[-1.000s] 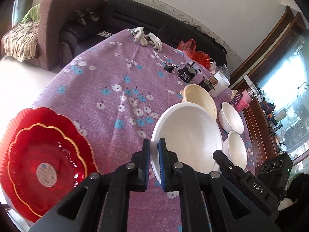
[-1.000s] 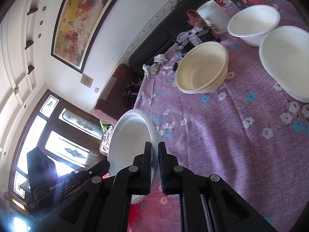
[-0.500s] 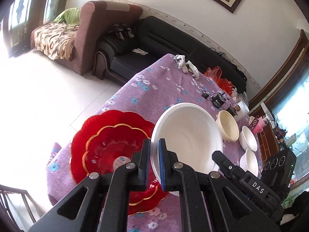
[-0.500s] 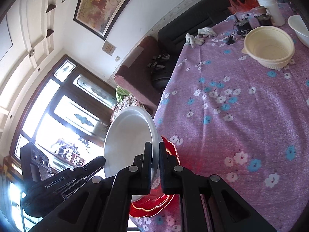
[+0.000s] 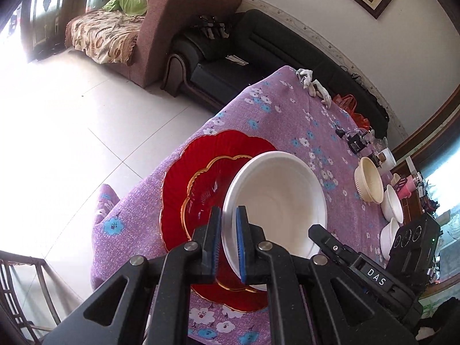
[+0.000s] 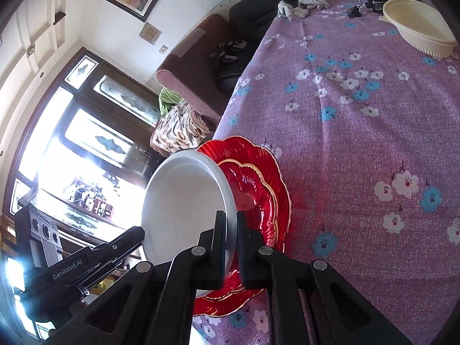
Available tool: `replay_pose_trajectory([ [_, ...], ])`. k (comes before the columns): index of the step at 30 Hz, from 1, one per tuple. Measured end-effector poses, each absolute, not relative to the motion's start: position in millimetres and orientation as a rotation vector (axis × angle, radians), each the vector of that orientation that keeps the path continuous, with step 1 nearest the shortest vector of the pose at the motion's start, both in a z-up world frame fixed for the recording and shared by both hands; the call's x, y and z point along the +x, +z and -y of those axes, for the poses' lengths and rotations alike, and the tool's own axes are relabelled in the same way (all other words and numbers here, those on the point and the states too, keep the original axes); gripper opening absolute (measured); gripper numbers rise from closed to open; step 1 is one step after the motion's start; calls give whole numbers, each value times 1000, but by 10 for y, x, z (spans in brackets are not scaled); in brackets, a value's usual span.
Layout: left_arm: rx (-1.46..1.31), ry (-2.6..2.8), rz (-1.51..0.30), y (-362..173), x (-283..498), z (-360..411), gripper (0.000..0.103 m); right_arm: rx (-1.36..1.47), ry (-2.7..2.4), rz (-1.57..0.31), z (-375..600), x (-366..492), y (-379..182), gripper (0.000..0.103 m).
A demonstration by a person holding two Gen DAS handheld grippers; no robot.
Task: Organize plates and bowls
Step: 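Carry the white bowl over the red plate stack and lower it, then open both tools to release the white bowl and withdraw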
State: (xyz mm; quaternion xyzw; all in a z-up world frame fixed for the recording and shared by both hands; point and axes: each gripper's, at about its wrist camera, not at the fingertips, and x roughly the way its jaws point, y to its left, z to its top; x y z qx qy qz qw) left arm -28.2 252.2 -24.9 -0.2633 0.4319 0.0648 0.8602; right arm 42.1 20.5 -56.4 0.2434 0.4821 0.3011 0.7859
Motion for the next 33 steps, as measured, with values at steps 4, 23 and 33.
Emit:
replay_pose_trajectory([
  [4, -551, 137, -929, -332, -272, -2547, 8, 506, 639, -1058, -273, 456, -664, 8],
  [23, -356, 363, -849, -121, -389, -2621, 28, 353, 580, -1028, -328, 540, -649, 14],
  [33, -271, 238, -688, 432, -473, -1982, 46, 396, 501, -745, 306, 369, -155, 35],
])
